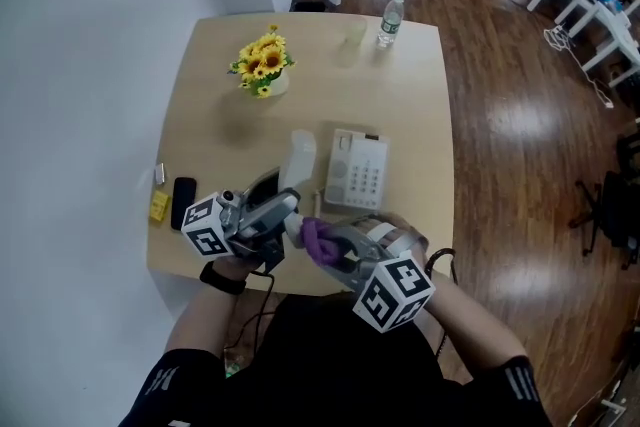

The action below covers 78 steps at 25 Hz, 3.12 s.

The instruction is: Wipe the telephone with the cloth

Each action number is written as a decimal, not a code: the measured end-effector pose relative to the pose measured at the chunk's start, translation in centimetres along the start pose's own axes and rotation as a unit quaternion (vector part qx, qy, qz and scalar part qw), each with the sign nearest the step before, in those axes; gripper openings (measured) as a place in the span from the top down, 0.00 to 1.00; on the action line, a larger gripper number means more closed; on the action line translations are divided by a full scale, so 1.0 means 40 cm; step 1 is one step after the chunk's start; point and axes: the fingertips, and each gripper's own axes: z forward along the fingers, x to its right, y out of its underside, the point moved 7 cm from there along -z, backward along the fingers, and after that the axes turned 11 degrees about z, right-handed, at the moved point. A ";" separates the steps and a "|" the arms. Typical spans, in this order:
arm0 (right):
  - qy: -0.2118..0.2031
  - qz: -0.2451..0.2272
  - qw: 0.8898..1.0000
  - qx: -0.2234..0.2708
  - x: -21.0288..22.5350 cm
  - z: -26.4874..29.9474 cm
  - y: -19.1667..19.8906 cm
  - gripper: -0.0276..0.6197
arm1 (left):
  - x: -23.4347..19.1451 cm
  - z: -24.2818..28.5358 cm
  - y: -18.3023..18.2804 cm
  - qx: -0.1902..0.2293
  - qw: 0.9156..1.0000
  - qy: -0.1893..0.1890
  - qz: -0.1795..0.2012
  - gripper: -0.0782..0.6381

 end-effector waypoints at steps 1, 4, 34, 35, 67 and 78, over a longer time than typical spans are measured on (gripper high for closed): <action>-0.022 0.032 0.999 0.030 0.012 -0.007 0.002 0.77 | -0.021 -0.004 0.010 -0.006 1.000 -0.007 0.000 0.59; -0.058 0.132 0.982 0.120 0.060 -0.035 0.010 0.77 | -0.066 -0.011 0.041 -0.034 0.999 -0.031 0.006 0.59; 0.119 0.244 0.950 -0.155 0.490 0.409 0.585 0.76 | -0.133 -0.238 0.208 -0.192 0.941 -0.277 0.021 0.59; 0.114 0.235 0.952 -0.162 0.469 0.410 0.583 0.76 | -0.134 -0.238 0.208 -0.192 0.942 -0.276 0.021 0.59; -0.074 0.445 0.892 -0.033 0.068 0.282 0.553 0.76 | -0.219 -0.170 0.281 -0.251 0.917 -0.306 0.046 0.59; 0.120 0.477 0.865 0.094 0.011 -0.088 0.546 0.76 | -0.477 -0.041 0.461 -0.352 0.835 -0.422 0.033 0.59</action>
